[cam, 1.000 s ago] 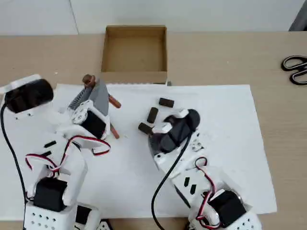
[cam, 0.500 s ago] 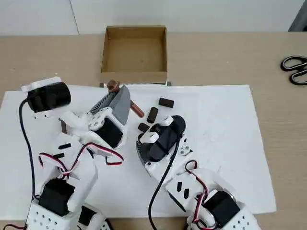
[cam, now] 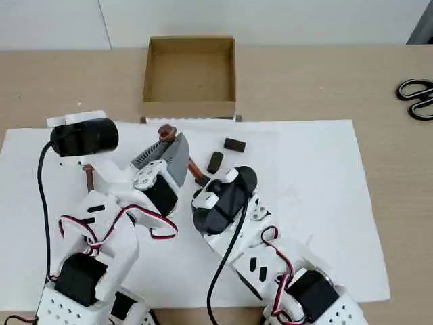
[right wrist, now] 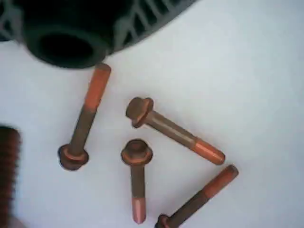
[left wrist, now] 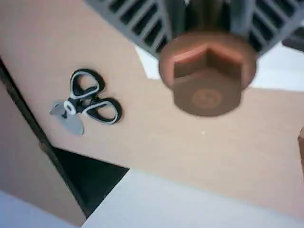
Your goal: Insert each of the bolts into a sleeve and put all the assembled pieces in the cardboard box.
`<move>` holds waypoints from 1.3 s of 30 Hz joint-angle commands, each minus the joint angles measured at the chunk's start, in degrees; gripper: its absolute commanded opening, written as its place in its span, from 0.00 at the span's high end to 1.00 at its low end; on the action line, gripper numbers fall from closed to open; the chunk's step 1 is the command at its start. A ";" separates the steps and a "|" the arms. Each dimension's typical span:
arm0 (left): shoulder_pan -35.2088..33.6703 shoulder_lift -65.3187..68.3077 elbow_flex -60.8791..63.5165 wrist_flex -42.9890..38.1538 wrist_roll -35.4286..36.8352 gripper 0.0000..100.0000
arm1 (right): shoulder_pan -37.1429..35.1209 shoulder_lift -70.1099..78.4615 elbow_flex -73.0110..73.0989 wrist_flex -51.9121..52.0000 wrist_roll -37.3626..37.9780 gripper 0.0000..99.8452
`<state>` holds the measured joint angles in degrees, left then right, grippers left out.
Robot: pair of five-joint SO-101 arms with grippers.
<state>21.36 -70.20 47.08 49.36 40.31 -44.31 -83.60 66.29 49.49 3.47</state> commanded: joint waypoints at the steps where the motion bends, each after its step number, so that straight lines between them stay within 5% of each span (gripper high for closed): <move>1: 2.11 -0.62 -4.18 2.20 -0.79 1.00 | -0.13 -0.57 -0.18 -0.13 0.70 1.00; 16: 3.34 -0.62 -4.62 3.78 -6.95 1.00 | -0.04 -0.48 -0.09 -0.04 2.29 1.00; 39: 1.14 -0.62 -4.18 6.86 -4.66 1.00 | -0.04 -0.48 -0.09 -2.95 2.29 1.00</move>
<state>22.68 -70.20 45.32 56.40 35.30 -44.31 -83.60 66.64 48.44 5.23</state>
